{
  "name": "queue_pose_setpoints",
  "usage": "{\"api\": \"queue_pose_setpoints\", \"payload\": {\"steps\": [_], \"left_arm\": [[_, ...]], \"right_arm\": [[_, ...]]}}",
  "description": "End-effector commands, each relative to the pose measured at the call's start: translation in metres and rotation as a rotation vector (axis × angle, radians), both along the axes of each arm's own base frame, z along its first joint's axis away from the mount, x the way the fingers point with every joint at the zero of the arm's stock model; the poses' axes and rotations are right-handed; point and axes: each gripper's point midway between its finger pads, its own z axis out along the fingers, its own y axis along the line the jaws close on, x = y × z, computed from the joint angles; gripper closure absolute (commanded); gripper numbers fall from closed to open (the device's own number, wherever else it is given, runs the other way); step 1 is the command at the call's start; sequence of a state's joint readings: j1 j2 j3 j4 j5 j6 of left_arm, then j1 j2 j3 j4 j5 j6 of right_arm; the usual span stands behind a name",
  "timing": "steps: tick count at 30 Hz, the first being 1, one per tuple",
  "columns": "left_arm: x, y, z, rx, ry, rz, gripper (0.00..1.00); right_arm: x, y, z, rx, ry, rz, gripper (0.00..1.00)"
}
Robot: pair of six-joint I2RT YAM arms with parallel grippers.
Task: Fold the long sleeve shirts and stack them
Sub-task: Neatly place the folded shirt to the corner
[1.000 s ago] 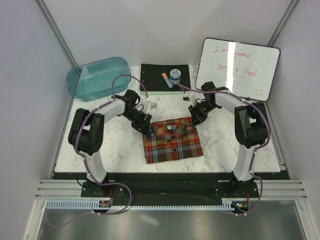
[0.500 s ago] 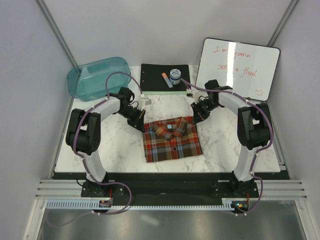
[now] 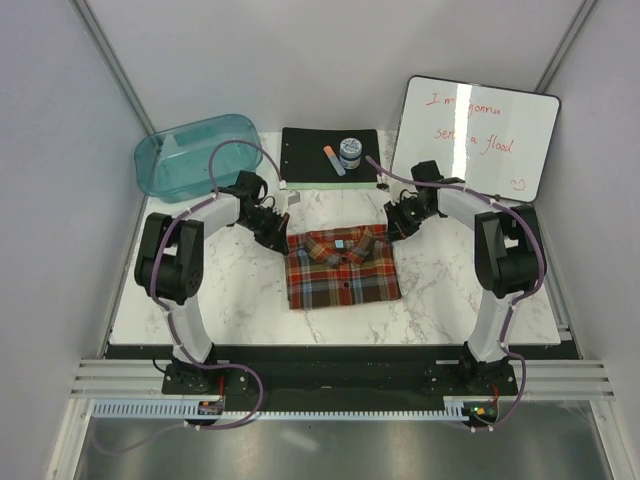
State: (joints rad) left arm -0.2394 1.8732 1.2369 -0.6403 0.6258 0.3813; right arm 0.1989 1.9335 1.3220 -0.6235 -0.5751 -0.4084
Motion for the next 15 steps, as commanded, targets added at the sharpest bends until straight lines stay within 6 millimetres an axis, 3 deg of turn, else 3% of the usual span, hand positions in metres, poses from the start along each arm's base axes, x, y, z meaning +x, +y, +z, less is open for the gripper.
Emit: {"api": "queue_pose_setpoints", "payload": {"steps": [1, 4, 5, 7, 8, 9, 10, 11, 12, 13, 14, 15], "left_arm": [[0.025, 0.015, -0.018, 0.046, -0.041, 0.057, 0.98], [0.028, 0.011, -0.011, 0.018, -0.045, 0.073, 0.91], [0.028, 0.010, -0.008, 0.006, -0.038, 0.089, 0.80], [0.034, 0.010, 0.007, -0.021, -0.056, 0.117, 0.69], [0.037, 0.016, 0.016, -0.037, -0.052, 0.162, 0.60], [0.039, 0.017, 0.025, -0.060, -0.058, 0.183, 0.57], [0.041, 0.020, 0.049, -0.083, -0.089, 0.227, 0.53], [0.044, 0.024, 0.062, -0.100, -0.117, 0.251, 0.32], [0.045, 0.032, 0.075, -0.110, -0.145, 0.283, 0.20], [0.046, 0.036, 0.086, -0.105, -0.179, 0.310, 0.01], [0.044, 0.039, 0.110, -0.112, -0.249, 0.319, 0.01], [0.041, 0.040, 0.119, -0.116, -0.274, 0.320, 0.00]], "right_arm": [[0.021, -0.005, -0.004, -0.022, -0.057, -0.077, 1.00], [0.024, -0.003, 0.016, 0.020, -0.077, -0.119, 0.95], [0.027, -0.004, 0.031, 0.045, -0.092, -0.152, 0.84], [0.031, -0.001, 0.052, 0.082, -0.113, -0.179, 0.63], [0.032, -0.003, 0.072, 0.100, -0.148, -0.194, 0.45], [0.027, -0.002, 0.080, 0.114, -0.142, -0.216, 0.38], [0.025, -0.004, 0.089, 0.115, -0.159, -0.231, 0.32], [0.019, -0.003, 0.110, 0.139, -0.197, -0.238, 0.16], [0.009, -0.001, 0.112, 0.147, -0.182, -0.250, 0.11], [0.006, -0.003, 0.115, 0.123, -0.197, -0.273, 0.07], [-0.004, 0.009, 0.125, 0.117, -0.231, -0.246, 0.05], [-0.012, 0.014, 0.119, 0.094, -0.227, -0.236, 0.04]]}}
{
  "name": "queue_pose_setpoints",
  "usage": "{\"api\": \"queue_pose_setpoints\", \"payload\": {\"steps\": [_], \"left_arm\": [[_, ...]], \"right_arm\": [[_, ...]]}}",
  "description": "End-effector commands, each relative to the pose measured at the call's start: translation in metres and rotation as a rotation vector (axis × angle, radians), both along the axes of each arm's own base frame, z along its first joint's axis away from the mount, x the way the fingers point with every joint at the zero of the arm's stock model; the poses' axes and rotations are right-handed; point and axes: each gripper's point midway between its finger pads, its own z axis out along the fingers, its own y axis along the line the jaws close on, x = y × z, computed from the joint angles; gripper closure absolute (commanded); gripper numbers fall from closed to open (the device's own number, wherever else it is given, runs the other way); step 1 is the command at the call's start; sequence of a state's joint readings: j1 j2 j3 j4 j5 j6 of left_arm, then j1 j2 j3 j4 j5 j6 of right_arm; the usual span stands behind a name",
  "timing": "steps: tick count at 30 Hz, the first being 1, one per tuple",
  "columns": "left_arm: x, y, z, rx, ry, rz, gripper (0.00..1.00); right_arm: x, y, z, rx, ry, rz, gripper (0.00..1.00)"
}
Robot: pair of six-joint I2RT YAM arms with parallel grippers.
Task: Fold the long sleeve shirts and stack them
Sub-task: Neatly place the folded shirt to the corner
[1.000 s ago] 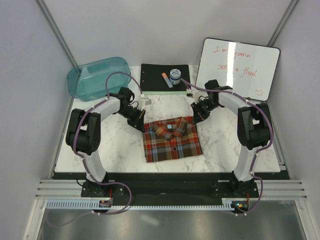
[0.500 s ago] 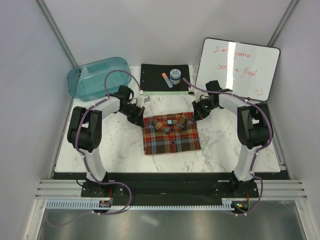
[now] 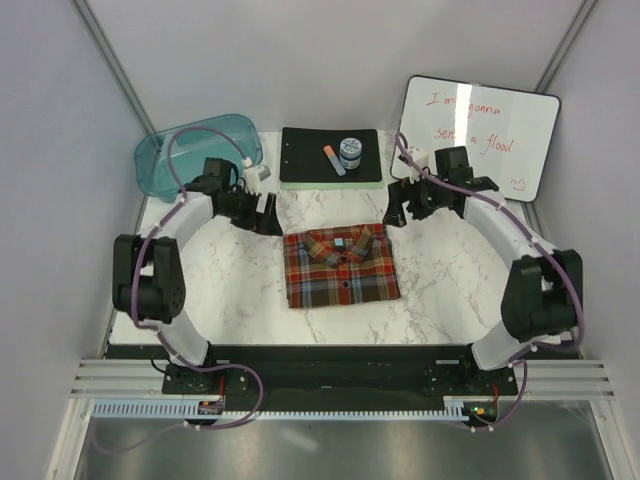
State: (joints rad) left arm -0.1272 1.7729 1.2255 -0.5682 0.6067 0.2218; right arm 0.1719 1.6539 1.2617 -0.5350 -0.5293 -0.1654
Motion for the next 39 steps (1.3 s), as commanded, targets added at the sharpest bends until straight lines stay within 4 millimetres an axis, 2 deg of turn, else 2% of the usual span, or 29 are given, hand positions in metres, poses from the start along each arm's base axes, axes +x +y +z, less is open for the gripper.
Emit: {"api": "queue_pose_setpoints", "payload": {"steps": [1, 2, 7, 8, 9, 10, 11, 13, 14, 16, 17, 19, 20, 22, 25, 26, 27, 28, 30, 31, 32, 33, 34, 36, 37, 39], "left_arm": [[0.005, 0.006, 0.089, -0.055, -0.231, 0.089, 0.00], [0.000, 0.006, 0.109, -0.075, -0.270, 0.104, 0.00], [-0.016, 0.017, 0.127, -0.048, -0.317, 0.176, 0.00], [-0.020, 0.019, 0.125, -0.037, -0.317, 0.187, 0.01], [-0.023, 0.021, 0.130, -0.034, -0.339, 0.193, 0.01], [-0.026, 0.022, 0.130, -0.032, -0.338, 0.195, 0.01], [-0.031, 0.023, 0.125, -0.032, -0.326, 0.197, 0.01], [-0.036, 0.024, 0.125, -0.032, -0.326, 0.208, 0.01], [-0.040, 0.025, 0.120, -0.028, -0.313, 0.213, 0.01], [-0.043, 0.026, 0.119, -0.024, -0.312, 0.219, 0.01], [-0.044, 0.027, 0.117, -0.020, -0.308, 0.222, 0.00], [-0.044, 0.029, 0.116, -0.009, -0.311, 0.225, 0.01], [-0.044, 0.029, 0.116, -0.009, -0.311, 0.225, 0.01], [-0.042, 0.031, 0.116, 0.002, -0.316, 0.228, 0.01], [-0.041, 0.033, 0.118, 0.018, -0.326, 0.221, 0.00], [-0.040, 0.034, 0.118, 0.023, -0.327, 0.222, 0.01], [-0.039, 0.035, 0.117, 0.030, -0.325, 0.223, 0.01], [-0.038, 0.035, 0.118, 0.034, -0.332, 0.219, 0.01], [-0.036, 0.035, 0.118, 0.035, -0.332, 0.213, 0.01], [-0.035, 0.034, 0.118, 0.036, -0.334, 0.210, 0.01], [-0.033, 0.034, 0.120, 0.034, -0.337, 0.208, 0.01], [-0.032, 0.033, 0.120, 0.030, -0.336, 0.203, 0.01], [-0.031, 0.033, 0.121, 0.028, -0.338, 0.198, 0.01], [-0.030, 0.031, 0.122, 0.023, -0.340, 0.189, 0.01], [-0.030, 0.031, 0.122, 0.023, -0.341, 0.188, 0.01], [-0.029, 0.030, 0.123, 0.020, -0.342, 0.180, 0.01]], "right_arm": [[-0.029, 0.025, 0.024, -0.027, -0.059, -0.014, 0.03], [-0.038, 0.039, 0.020, -0.054, -0.065, 0.015, 0.02], [-0.060, 0.074, -0.006, -0.161, -0.059, 0.051, 0.02], [-0.067, 0.088, -0.013, -0.195, -0.063, 0.065, 0.02], [-0.069, 0.097, -0.015, -0.204, -0.070, 0.077, 0.02], [-0.073, 0.104, -0.019, -0.222, -0.077, 0.093, 0.02], [-0.081, 0.122, -0.026, -0.222, -0.066, 0.102, 0.02], [-0.081, 0.133, -0.032, -0.241, -0.074, 0.083, 0.02], [-0.085, 0.142, -0.041, -0.238, -0.047, 0.070, 0.02], [-0.083, 0.151, -0.048, -0.241, -0.030, 0.048, 0.02], [-0.083, 0.151, -0.063, -0.273, -0.008, 0.035, 0.02], [-0.080, 0.149, -0.078, -0.311, 0.006, 0.009, 0.02], [-0.080, 0.145, -0.097, -0.354, 0.032, 0.010, 0.02], [-0.079, 0.131, -0.119, -0.409, 0.069, 0.007, 0.02], [-0.082, 0.098, -0.136, -0.454, 0.138, -0.004, 0.02], [-0.075, 0.078, -0.133, -0.448, 0.157, -0.037, 0.02], [-0.080, 0.060, -0.138, -0.467, 0.189, -0.045, 0.02], [-0.072, 0.035, -0.131, -0.469, 0.185, -0.067, 0.02], [-0.085, 0.007, -0.132, -0.479, 0.233, -0.033, 0.02], [-0.079, -0.016, -0.123, -0.471, 0.224, -0.058, 0.02], [-0.086, -0.032, -0.123, -0.487, 0.239, -0.006, 0.02], [-0.089, -0.040, -0.118, -0.466, 0.257, 0.028, 0.02], [-0.084, -0.065, -0.112, -0.452, 0.270, -0.015, 0.02], [-0.093, -0.091, -0.110, -0.468, 0.300, 0.041, 0.02], [-0.098, -0.111, -0.113, -0.474, 0.341, 0.023, 0.02], [-0.113, -0.133, -0.117, -0.488, 0.392, 0.063, 0.02]]}}
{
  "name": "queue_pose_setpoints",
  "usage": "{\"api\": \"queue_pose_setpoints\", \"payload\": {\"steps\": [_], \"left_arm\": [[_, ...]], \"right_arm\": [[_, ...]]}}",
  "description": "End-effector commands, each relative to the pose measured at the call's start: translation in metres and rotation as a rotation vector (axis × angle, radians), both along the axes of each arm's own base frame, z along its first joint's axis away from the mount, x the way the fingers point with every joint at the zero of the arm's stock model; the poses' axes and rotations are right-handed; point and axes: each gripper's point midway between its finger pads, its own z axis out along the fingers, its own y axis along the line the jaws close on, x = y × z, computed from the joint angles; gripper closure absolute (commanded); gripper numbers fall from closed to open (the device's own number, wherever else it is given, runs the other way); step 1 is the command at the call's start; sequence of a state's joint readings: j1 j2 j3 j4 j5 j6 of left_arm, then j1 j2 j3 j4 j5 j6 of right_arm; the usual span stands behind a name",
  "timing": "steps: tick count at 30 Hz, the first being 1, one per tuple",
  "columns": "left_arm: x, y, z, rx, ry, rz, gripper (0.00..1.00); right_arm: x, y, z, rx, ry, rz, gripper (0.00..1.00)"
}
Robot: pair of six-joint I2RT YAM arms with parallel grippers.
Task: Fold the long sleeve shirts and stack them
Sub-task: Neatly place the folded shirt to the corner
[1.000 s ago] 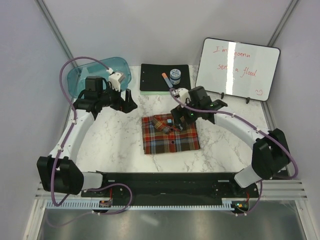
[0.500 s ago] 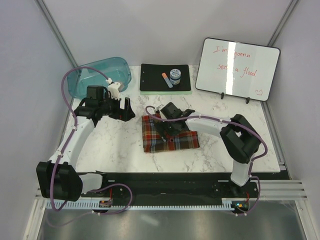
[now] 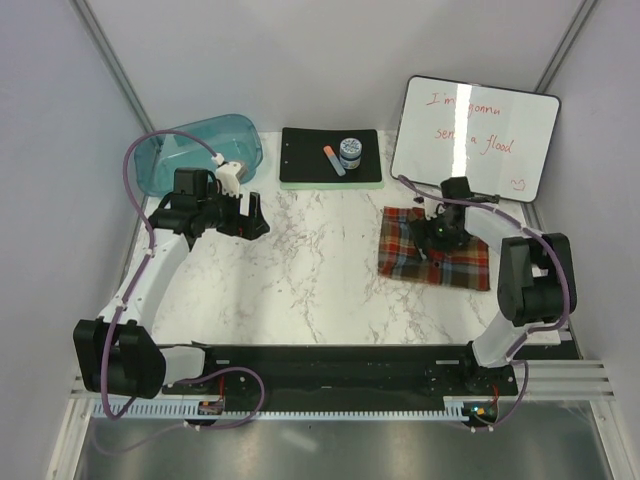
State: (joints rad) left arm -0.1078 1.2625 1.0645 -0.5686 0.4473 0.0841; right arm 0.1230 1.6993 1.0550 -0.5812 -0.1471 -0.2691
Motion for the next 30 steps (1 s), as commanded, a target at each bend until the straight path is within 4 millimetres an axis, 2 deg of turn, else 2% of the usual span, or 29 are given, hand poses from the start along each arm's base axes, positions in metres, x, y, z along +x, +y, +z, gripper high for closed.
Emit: {"api": "queue_pose_setpoints", "payload": {"steps": [1, 2, 4, 7, 11, 16, 20, 26, 29, 30], "left_arm": [[0.009, -0.001, 0.017, 0.007, -0.061, -0.033, 0.01], [0.009, -0.001, 0.016, 0.007, -0.060, -0.035, 0.01], [0.007, -0.001, 0.015, 0.008, -0.059, -0.043, 0.01], [0.004, -0.001, 0.011, 0.010, -0.048, -0.050, 0.01], [0.003, -0.001, 0.008, 0.018, -0.044, -0.053, 0.01], [0.002, 0.001, 0.005, 0.026, -0.040, -0.057, 0.01], [0.001, -0.001, 0.002, 0.022, -0.030, -0.065, 0.01], [0.002, -0.002, 0.002, 0.015, -0.025, -0.067, 0.01], [0.002, -0.002, 0.009, 0.014, -0.039, -0.064, 0.01], [0.004, -0.002, 0.015, 0.012, -0.050, -0.063, 0.01]], "right_arm": [[-0.071, -0.058, -0.016, -0.031, 0.250, 0.139, 0.02], [-0.082, -0.067, -0.020, -0.039, 0.287, 0.150, 0.02], [-0.090, -0.093, -0.026, -0.065, 0.299, 0.175, 0.02], [-0.098, -0.123, -0.033, -0.093, 0.325, 0.211, 0.02], [-0.088, -0.155, -0.035, -0.104, 0.326, 0.178, 0.02], [-0.092, -0.182, -0.039, -0.133, 0.338, 0.217, 0.02], [-0.089, -0.193, -0.036, -0.136, 0.332, 0.222, 0.02], [-0.078, -0.190, -0.019, -0.115, 0.286, 0.168, 0.02], [-0.064, -0.186, 0.013, -0.099, 0.215, 0.150, 0.02], [-0.057, -0.185, 0.031, -0.099, 0.168, 0.136, 0.02]]}}
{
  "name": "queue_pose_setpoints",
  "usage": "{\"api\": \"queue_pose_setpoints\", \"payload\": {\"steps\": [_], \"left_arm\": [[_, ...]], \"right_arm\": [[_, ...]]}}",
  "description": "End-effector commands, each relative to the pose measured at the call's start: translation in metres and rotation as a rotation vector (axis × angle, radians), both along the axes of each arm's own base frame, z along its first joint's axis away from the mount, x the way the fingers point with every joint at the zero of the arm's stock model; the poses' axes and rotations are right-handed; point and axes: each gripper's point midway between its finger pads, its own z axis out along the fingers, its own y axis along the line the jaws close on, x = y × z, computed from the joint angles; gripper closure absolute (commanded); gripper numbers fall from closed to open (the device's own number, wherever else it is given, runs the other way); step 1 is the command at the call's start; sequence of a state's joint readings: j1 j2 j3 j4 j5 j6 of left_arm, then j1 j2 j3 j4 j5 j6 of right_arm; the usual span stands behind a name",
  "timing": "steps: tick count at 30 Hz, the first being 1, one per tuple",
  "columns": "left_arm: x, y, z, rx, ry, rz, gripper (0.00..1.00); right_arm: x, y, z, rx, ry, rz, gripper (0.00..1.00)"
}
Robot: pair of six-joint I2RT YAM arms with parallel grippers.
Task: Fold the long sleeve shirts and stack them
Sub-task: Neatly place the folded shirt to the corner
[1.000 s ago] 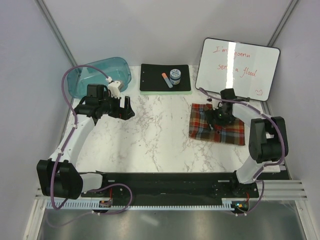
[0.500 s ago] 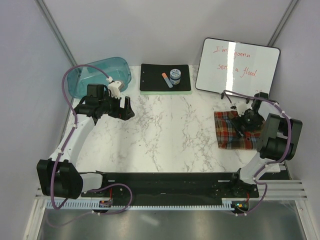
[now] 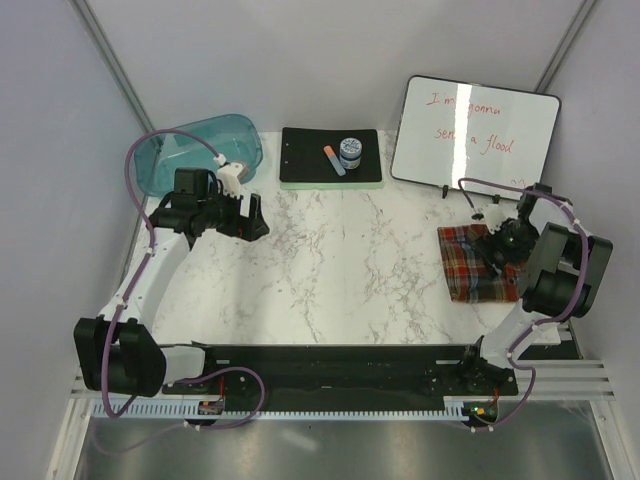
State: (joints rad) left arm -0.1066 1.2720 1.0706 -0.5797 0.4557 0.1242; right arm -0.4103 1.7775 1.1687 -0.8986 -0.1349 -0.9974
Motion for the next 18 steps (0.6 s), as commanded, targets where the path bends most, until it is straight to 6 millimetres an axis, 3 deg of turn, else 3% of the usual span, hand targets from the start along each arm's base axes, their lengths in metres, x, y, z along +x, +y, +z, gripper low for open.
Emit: {"api": "queue_pose_setpoints", "payload": {"steps": [1, 3, 4, 6, 8, 9, 11, 12, 14, 15, 16, 18], "left_arm": [[0.004, -0.003, 0.019, -0.011, -0.042, -0.035, 0.01], [0.006, -0.006, 0.033, -0.023, -0.060, -0.048, 0.01], [0.008, -0.007, 0.034, -0.026, -0.051, -0.051, 0.01], [0.012, -0.008, 0.048, -0.035, -0.047, -0.046, 0.00], [0.016, -0.008, 0.046, -0.035, 0.004, -0.036, 0.01], [0.021, -0.009, 0.057, -0.036, -0.008, -0.036, 0.01], [0.026, -0.012, 0.055, -0.042, 0.030, -0.056, 0.01], [0.022, -0.015, 0.062, -0.055, 0.045, -0.080, 0.01], [0.021, -0.020, 0.062, -0.084, 0.066, -0.107, 0.01], [0.022, -0.020, 0.058, -0.087, 0.080, -0.103, 0.01], [0.021, -0.021, 0.054, -0.092, 0.093, -0.101, 0.01], [0.016, -0.021, 0.037, -0.099, 0.146, -0.088, 0.00]], "right_arm": [[0.010, 0.006, 0.054, 0.060, -0.070, -0.041, 0.02], [0.017, 0.014, 0.087, 0.087, -0.129, -0.078, 0.02], [0.036, 0.019, 0.114, 0.119, -0.216, -0.081, 0.02], [0.048, 0.029, 0.143, 0.164, -0.288, -0.108, 0.02], [0.068, 0.043, 0.175, 0.216, -0.376, -0.161, 0.02], [0.076, 0.058, 0.185, 0.238, -0.400, -0.158, 0.02], [0.095, 0.082, 0.207, 0.321, -0.474, -0.233, 0.02], [0.110, 0.106, 0.220, 0.344, -0.541, -0.193, 0.02], [0.114, 0.139, 0.215, 0.400, -0.537, -0.249, 0.02], [0.122, 0.172, 0.225, 0.444, -0.593, -0.201, 0.02], [0.116, 0.190, 0.206, 0.468, -0.549, -0.207, 0.02], [0.109, 0.243, 0.195, 0.514, -0.529, -0.156, 0.02]]}}
